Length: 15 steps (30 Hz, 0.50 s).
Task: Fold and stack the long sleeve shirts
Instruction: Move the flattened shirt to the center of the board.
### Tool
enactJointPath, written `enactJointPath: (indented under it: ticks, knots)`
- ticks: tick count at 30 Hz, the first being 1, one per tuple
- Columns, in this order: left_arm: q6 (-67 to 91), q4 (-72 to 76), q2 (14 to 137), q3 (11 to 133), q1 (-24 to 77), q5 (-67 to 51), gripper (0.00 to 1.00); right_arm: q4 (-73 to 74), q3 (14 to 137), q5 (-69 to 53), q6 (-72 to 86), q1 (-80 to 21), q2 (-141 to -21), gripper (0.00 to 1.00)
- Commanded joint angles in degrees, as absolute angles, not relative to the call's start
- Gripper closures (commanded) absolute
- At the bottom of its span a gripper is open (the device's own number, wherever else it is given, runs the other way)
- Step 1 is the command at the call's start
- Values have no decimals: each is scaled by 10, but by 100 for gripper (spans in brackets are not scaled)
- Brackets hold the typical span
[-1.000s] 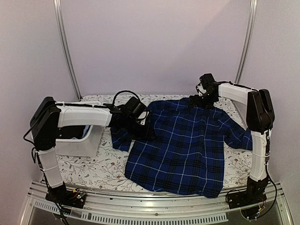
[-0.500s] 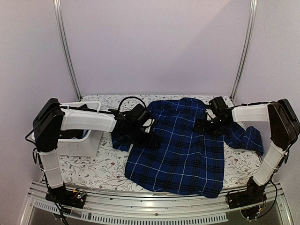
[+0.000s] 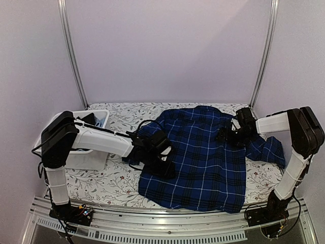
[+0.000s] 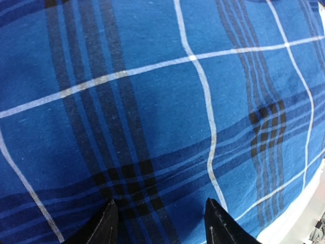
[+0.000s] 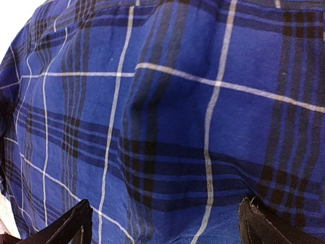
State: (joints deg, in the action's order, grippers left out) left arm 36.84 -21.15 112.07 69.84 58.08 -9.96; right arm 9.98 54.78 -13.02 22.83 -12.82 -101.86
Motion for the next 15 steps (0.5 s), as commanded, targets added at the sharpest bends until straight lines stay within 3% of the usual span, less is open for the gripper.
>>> enactJointPath:
  ticks: [1, 8, 15]
  knots:
    - [387, -205, 1159, 732, 609, -114, 42, 121, 540, -128, 211, -81, -1049, 1]
    - [387, -213, 1162, 775, 617, -111, 42, 162, 580, -132, 189, -53, -1052, 1]
    - [397, -270, 1058, 746, 573, -4, 41, 176, 577, -135, 188, -109, -999, 1]
